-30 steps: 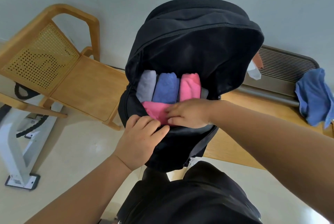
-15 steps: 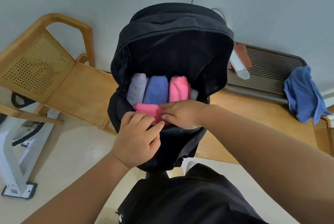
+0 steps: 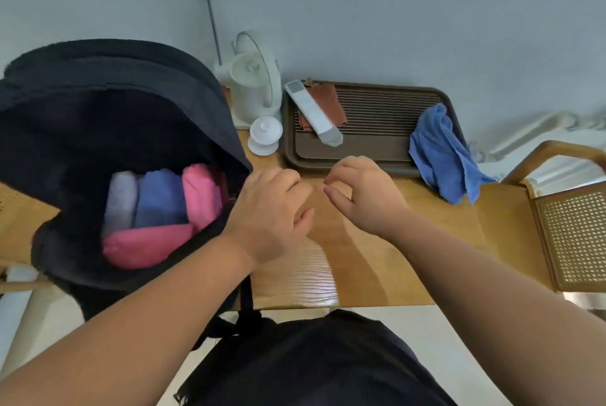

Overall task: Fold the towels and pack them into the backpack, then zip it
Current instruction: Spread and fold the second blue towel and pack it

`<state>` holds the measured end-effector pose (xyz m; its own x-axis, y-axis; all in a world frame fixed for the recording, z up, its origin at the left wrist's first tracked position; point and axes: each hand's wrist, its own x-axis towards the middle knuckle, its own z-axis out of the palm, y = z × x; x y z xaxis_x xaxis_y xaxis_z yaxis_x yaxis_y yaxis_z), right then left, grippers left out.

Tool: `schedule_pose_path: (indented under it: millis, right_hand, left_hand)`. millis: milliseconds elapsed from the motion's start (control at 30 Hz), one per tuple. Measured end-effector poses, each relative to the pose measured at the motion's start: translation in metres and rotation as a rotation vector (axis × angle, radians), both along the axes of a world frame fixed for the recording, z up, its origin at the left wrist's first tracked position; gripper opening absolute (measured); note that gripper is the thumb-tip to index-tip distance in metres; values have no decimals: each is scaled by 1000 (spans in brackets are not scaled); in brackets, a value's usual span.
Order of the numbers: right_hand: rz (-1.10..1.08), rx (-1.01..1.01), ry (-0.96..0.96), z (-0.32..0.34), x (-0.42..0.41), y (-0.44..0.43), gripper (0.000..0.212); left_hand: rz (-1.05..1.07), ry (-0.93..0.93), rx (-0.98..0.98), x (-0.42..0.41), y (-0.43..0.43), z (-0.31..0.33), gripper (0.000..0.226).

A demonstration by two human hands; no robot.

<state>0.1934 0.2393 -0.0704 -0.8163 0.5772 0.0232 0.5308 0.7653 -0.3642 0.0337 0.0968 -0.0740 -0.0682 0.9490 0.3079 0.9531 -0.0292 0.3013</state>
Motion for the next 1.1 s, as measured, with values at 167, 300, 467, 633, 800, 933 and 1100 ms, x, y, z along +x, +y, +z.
schedule_pose_path:
  millis: [167, 300, 467, 633, 800, 933, 1100]
  right_hand:
    - [-298, -71, -321, -25, 89, 88, 43]
    - [-445, -131, -463, -42, 151, 147, 56]
    - [-358, -240, -604, -62, 185, 194, 58]
    - [-248, -387, -366, -60, 201, 205, 56]
    - [-46, -486, -113, -30, 205, 188, 17]
    - [143, -500, -7, 0, 213, 164, 19]
    - [110, -426, 143, 23, 233, 155, 24]
  left_hand:
    - [56, 63, -227, 71, 89, -6, 35]
    - [64, 92, -390, 119, 133, -8, 37]
    - [79, 96, -482, 154, 157, -5, 50]
    - [113, 92, -475, 170, 167, -2, 60]
    - [28, -141, -342, 183, 178, 4, 71]
    - [3, -418, -425, 204, 191, 17, 81]
    - [6, -541, -468, 220, 184, 25, 7]
